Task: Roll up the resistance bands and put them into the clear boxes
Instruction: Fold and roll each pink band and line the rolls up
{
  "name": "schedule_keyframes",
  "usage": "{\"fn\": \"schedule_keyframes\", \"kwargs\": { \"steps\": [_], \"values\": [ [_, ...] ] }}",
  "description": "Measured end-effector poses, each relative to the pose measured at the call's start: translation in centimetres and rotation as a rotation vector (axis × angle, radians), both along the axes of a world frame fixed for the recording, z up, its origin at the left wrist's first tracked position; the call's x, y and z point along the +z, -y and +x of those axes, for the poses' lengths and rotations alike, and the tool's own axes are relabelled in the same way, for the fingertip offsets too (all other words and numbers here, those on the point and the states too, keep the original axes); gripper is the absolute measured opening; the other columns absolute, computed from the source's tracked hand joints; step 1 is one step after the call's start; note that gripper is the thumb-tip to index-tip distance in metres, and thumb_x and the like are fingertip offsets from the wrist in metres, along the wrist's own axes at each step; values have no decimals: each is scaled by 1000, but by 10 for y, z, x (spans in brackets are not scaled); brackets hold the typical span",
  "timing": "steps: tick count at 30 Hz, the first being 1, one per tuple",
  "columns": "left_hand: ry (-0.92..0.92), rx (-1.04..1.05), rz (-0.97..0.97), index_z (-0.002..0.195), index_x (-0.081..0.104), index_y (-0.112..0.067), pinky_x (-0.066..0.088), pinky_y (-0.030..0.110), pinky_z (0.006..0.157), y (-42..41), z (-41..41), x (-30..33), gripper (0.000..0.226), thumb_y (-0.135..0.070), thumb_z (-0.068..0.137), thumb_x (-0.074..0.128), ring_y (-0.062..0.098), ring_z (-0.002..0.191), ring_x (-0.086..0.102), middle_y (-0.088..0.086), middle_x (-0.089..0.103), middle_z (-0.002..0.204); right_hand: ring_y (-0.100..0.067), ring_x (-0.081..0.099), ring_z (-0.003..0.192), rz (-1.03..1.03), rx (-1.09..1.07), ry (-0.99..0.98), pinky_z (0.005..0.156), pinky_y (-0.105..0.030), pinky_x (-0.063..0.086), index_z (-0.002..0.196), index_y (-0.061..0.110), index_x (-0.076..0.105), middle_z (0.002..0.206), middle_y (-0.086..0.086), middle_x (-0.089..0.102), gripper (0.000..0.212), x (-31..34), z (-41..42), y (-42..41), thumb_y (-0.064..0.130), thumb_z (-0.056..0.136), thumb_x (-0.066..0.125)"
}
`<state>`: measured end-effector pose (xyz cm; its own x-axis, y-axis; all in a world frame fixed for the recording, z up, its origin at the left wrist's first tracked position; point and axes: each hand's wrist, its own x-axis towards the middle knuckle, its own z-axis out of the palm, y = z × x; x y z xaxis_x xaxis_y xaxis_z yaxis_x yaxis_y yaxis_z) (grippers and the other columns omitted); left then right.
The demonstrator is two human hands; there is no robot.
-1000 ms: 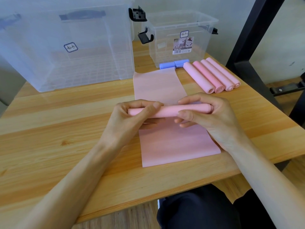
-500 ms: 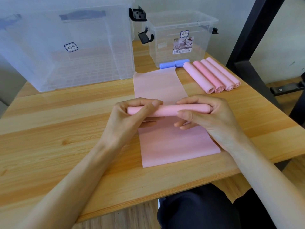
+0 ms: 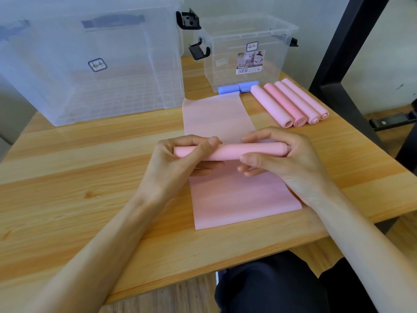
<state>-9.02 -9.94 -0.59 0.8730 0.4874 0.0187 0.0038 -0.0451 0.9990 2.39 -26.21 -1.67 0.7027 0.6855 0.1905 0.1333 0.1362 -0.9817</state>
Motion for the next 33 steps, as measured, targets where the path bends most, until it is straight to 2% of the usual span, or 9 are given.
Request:
{"fn": "schedule_keyframes", "kwargs": {
  "steps": [3,7,13,15,20,23,28,30,33],
  "values": [
    [28,0,14,87,78,-19,61,28,76,0,0,0,19,-29,72,74,16,83,74,1,78,90,-29,73,61,3,-36,-4,56,-31,60,90,4,72,77,-10,75,22,-1,0,0,17,72,75],
    [37,-2,42,83,79,-24,60,24,75,0,0,-1,18,-26,65,79,14,75,73,0,77,84,-30,71,56,-28,-58,-19,53,-35,60,84,7,72,72,-15,74,26,0,1,1,29,71,73],
    [10,14,-10,89,76,-11,59,23,67,0,1,1,28,-35,77,69,19,76,75,8,77,81,-30,73,62,-2,-2,9,58,-35,61,99,10,69,79,-16,75,33,-1,1,1,17,68,77],
    [12,6,-11,91,76,-12,59,23,69,1,0,1,30,-37,76,69,20,78,75,9,77,83,-30,73,62,11,-9,39,58,-34,60,97,7,69,79,-15,75,27,-1,0,1,15,72,75],
    [45,-6,4,87,78,-20,60,27,75,0,-1,0,20,-27,68,77,21,83,75,2,77,85,-32,70,53,-13,-51,-1,49,-34,58,85,2,70,69,-16,72,26,-2,0,2,26,76,71],
    [50,2,5,82,78,-21,61,26,74,-1,0,0,15,-26,68,78,20,82,75,0,78,87,-32,70,56,-30,-49,-10,52,-36,59,84,4,70,71,-17,73,30,-2,1,1,31,74,71],
    [21,28,13,85,78,-14,59,23,67,-1,0,0,22,-32,75,72,19,75,75,6,77,80,-28,74,65,-15,-16,12,57,-30,60,102,13,69,79,-10,75,35,-1,1,0,22,69,76],
    [11,33,20,86,78,-14,59,24,68,-1,0,-1,26,-37,76,70,20,77,74,6,77,81,-27,74,64,-17,-12,34,57,-28,59,100,10,70,80,-9,76,29,-1,1,0,15,72,75],
    [28,4,-14,85,78,-16,59,24,71,0,0,-1,21,-32,73,72,15,83,74,3,77,88,-28,72,58,14,-48,21,53,-28,58,89,7,72,79,-6,74,18,-3,1,-1,18,74,73]
  ]
}}
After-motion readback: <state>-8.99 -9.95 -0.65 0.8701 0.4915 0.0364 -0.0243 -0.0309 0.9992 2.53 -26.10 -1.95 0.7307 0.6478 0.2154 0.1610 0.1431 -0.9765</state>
